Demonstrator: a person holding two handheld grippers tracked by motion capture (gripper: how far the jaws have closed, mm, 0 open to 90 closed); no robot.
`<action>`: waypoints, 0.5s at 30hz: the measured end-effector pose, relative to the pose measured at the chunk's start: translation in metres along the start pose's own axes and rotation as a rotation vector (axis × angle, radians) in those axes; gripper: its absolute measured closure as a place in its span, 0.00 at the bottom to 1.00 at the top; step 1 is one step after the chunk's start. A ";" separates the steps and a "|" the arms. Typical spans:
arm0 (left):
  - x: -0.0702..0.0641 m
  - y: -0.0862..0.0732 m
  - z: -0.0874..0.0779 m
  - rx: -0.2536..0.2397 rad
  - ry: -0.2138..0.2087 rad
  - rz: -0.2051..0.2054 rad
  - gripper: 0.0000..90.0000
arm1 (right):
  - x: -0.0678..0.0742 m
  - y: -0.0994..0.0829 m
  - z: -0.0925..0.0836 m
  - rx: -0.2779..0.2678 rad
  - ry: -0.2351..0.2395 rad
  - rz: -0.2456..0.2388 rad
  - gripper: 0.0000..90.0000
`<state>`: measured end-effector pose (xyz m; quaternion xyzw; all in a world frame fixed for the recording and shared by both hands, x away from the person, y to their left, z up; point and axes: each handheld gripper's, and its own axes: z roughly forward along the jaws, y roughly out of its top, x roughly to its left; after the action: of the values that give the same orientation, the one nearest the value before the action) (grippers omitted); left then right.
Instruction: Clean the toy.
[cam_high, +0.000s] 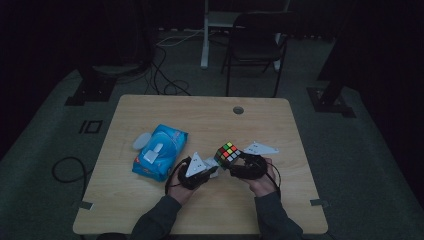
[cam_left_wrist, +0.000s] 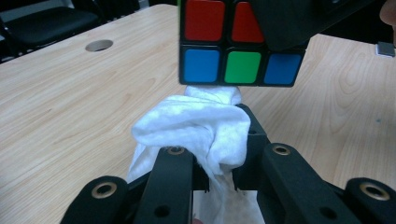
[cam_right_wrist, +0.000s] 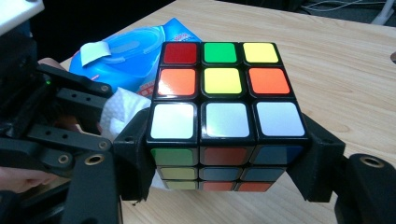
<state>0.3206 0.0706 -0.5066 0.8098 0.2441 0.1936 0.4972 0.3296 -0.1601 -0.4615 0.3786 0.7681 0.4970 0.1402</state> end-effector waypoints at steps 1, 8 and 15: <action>0.000 0.000 -0.001 0.001 0.001 -0.002 0.90 | 0.000 0.000 0.001 0.004 -0.007 0.000 0.38; -0.007 0.001 -0.011 -0.018 -0.002 0.008 0.90 | -0.001 -0.003 0.007 0.012 -0.031 0.015 0.38; -0.016 0.006 -0.012 -0.029 -0.016 0.030 0.90 | 0.002 -0.001 0.012 0.011 -0.047 0.018 0.38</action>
<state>0.3021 0.0673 -0.4972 0.8076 0.2252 0.1980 0.5079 0.3349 -0.1516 -0.4680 0.3979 0.7639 0.4849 0.1516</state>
